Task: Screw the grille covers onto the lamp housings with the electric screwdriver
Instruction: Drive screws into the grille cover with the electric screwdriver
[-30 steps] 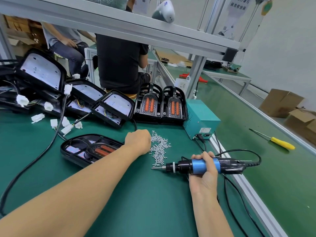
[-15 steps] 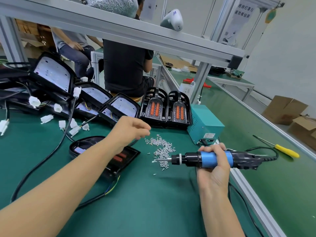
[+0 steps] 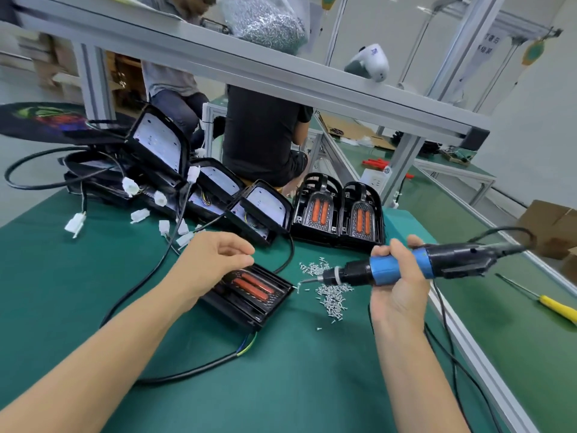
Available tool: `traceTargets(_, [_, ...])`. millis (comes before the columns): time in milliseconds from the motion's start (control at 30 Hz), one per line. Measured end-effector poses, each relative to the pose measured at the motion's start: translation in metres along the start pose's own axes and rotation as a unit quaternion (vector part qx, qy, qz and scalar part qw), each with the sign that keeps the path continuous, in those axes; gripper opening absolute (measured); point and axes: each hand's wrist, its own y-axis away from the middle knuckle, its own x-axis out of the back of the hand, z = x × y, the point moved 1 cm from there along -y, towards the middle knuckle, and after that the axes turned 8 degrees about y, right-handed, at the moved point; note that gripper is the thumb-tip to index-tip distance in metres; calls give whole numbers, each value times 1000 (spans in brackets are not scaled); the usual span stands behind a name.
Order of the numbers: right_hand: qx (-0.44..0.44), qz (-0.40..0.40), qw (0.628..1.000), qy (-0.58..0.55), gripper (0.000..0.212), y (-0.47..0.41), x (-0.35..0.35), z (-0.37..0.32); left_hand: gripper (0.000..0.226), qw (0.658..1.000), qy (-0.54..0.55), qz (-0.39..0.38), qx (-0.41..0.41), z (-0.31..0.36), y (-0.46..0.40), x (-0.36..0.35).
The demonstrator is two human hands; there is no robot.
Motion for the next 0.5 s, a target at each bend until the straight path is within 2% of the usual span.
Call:
traceTargets(67, [-4, 31, 999, 6, 28, -4, 11, 0, 16, 1000, -4, 0, -5, -1, 1, 1])
traceTargets(167, [21, 56, 993, 104, 30, -7, 25, 2, 16, 1000, -18, -14, -9, -1, 1, -6])
traceTargets(233, [35, 57, 989, 130, 31, -7, 29, 3, 15, 999, -28, -27, -16, 2, 0, -16])
traceTargets(500, [34, 44, 995, 87, 27, -10, 30, -9, 14, 994, -67, -80, -21, 13, -7, -47])
